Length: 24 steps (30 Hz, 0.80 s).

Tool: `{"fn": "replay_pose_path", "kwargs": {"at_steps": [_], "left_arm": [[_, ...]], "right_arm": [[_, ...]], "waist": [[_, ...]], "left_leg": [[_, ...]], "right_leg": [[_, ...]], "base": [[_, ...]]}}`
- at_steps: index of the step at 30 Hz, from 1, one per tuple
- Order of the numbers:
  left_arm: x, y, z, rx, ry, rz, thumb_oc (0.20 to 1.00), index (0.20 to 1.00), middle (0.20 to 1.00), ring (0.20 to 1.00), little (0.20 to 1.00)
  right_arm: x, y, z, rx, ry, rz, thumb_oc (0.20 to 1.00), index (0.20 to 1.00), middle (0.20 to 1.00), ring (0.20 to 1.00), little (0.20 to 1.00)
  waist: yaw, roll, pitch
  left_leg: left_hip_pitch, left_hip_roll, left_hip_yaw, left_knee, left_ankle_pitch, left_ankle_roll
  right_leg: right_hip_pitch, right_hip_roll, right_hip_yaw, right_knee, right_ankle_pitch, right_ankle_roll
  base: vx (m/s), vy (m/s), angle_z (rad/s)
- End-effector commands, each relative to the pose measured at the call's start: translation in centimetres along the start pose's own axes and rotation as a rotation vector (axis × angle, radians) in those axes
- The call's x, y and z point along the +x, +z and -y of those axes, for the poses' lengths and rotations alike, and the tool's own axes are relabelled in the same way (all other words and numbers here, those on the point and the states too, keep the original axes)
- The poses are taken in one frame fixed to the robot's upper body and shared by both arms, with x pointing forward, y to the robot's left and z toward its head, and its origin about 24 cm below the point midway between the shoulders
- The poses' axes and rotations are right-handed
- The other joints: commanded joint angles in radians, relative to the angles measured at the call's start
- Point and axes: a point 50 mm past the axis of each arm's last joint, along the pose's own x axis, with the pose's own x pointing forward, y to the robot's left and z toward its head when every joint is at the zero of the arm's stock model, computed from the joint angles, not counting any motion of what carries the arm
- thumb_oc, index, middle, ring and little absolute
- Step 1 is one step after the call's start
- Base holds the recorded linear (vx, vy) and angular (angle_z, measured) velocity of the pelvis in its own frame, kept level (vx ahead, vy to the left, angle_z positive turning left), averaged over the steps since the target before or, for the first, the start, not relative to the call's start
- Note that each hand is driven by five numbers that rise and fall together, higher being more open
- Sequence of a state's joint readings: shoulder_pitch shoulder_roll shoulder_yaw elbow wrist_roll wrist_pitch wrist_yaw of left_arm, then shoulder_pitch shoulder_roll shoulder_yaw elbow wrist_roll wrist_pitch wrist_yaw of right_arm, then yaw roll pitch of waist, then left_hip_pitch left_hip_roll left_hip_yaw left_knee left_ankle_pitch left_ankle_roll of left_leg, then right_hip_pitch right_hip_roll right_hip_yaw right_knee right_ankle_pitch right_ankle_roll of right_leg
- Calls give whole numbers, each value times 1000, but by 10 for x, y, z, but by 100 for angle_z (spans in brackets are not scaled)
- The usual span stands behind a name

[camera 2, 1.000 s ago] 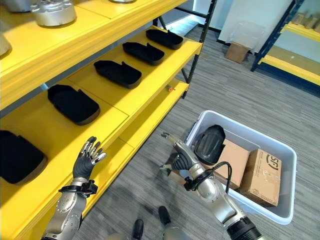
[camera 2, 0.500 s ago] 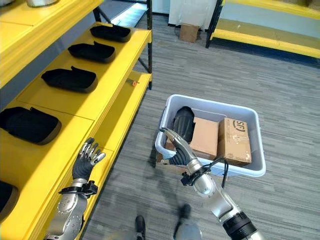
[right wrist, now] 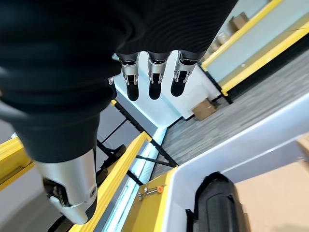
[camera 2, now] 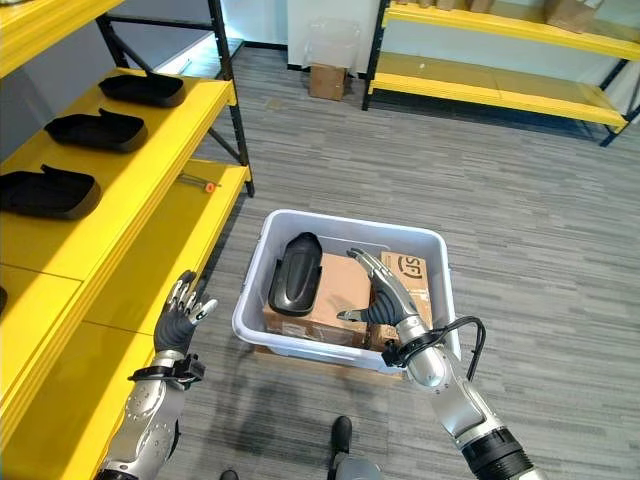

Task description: Move parts from the plastic box to the shelf.

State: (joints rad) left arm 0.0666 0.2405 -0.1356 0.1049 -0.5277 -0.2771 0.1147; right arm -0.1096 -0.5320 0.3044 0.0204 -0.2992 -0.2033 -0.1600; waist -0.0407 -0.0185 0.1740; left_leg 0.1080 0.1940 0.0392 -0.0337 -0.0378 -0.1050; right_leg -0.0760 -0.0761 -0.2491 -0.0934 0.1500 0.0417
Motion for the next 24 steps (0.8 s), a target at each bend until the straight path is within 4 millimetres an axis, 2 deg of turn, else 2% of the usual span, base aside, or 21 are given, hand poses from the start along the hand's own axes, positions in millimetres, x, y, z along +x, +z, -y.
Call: {"fn": "replay_pose_path", "kwargs": {"at_steps": [1,3,4,5,6,7,8,9,10,11,12,14,15,17,21,24], "left_arm": [[2,15,-1,36,-46,65,1000,1000,1000,1000,1000],[3,16,-1,30,-46,70,1000,1000,1000,1000,1000],[2,16,-1,26,-49,68,1000,1000,1000,1000,1000],[1,19,-1,15,-49,81,1000,1000,1000,1000,1000],[2,19,-1,16,-49,82,1000,1000,1000,1000,1000],[2,22,1,11,-50,92,1000,1000,1000,1000,1000],[2,22,2,11,-52,93,1000,1000,1000,1000,1000],[1,22,-1,15,-41,94,1000,1000,1000,1000,1000],[1,22,-1,14,-41,93,1000,1000,1000,1000,1000],[0,23,-4,18,-24,98,1000,1000,1000,1000,1000],[1,25,-5,24,-15,107,1000,1000,1000,1000,1000],[3,26,-4,26,-8,119,1000,1000,1000,1000,1000],[2,27,-7,20,-2,123,1000,1000,1000,1000,1000],[2,30,-8,25,0,136,1000,1000,1000,1000,1000],[4,32,-5,47,-26,144,1000,1000,1000,1000,1000],[5,35,-5,59,-28,154,1000,1000,1000,1000,1000]], "right_arm": [[4,13,11,17,-74,80,1000,1000,1000,1000,1000],[3,13,13,14,-72,84,1000,1000,1000,1000,1000],[3,16,12,22,-70,99,1000,1000,1000,1000,1000],[3,19,14,26,-67,118,1000,1000,1000,1000,1000],[4,19,15,26,-68,119,1000,1000,1000,1000,1000],[5,21,17,18,-72,130,1000,1000,1000,1000,1000],[4,19,18,20,-75,123,1000,1000,1000,1000,1000],[4,18,19,23,-93,118,1000,1000,1000,1000,1000],[3,18,19,23,-92,117,1000,1000,1000,1000,1000],[4,17,18,26,-99,111,1000,1000,1000,1000,1000],[6,16,18,21,-98,109,1000,1000,1000,1000,1000],[7,13,20,14,-116,93,1000,1000,1000,1000,1000],[7,14,19,18,-110,97,1000,1000,1000,1000,1000],[6,14,18,10,-107,95,1000,1000,1000,1000,1000],[1,10,14,52,-119,63,1000,1000,1000,1000,1000],[1,11,10,58,-106,59,1000,1000,1000,1000,1000]], "waist": [[2,-13,-47],[1,-9,-37],[6,-12,-19],[40,-35,41],[36,-32,42],[46,-45,61],[45,-52,66],[50,-51,63],[56,-52,63],[71,-35,68],[82,-23,69],[81,0,72],[73,7,66],[80,19,53],[64,7,47],[63,-3,48]], "left_leg": [[6,-76,-6,20,-55,46],[-27,-63,-10,116,-48,34],[-83,-57,-10,265,17,19],[-234,-124,-99,575,107,16],[-246,-124,-104,592,101,17],[-319,-129,-124,599,95,30],[-355,-94,-126,545,99,35],[-354,-3,-134,403,137,31],[-339,1,-128,384,143,27],[-330,65,-160,193,210,17],[-330,101,-190,102,257,-3],[-307,161,-127,35,317,-43],[-276,171,-116,32,274,-33],[-240,155,-96,29,238,-36],[-234,90,-50,91,162,-24],[-234,62,-26,112,132,-17]], "right_leg": [[-75,-96,41,186,-47,93],[-68,-81,45,190,-67,74],[-42,-64,51,185,-85,46],[-8,-51,72,184,-103,0],[-11,-51,68,187,-105,0],[-5,-54,88,187,-116,2],[1,-59,96,188,-119,10],[13,-56,123,190,-137,27],[14,-54,128,192,-140,25],[17,-46,165,209,-163,42],[20,-46,198,225,-182,51],[15,-57,218,285,-220,62],[1,-55,220,311,-234,60],[-15,-63,232,341,-238,73],[24,-138,242,293,-198,115],[38,-173,250,249,-169,134]], "base": [[44,-113,25],[66,-173,14],[45,-303,4],[19,-258,6],[7,-180,-33],[68,9,-44],[219,124,-54],[208,128,-18],[272,290,-14],[216,288,-46],[266,400,-65],[162,273,-97],[102,235,-108],[109,247,-108],[117,230,-40],[50,188,22]]}}
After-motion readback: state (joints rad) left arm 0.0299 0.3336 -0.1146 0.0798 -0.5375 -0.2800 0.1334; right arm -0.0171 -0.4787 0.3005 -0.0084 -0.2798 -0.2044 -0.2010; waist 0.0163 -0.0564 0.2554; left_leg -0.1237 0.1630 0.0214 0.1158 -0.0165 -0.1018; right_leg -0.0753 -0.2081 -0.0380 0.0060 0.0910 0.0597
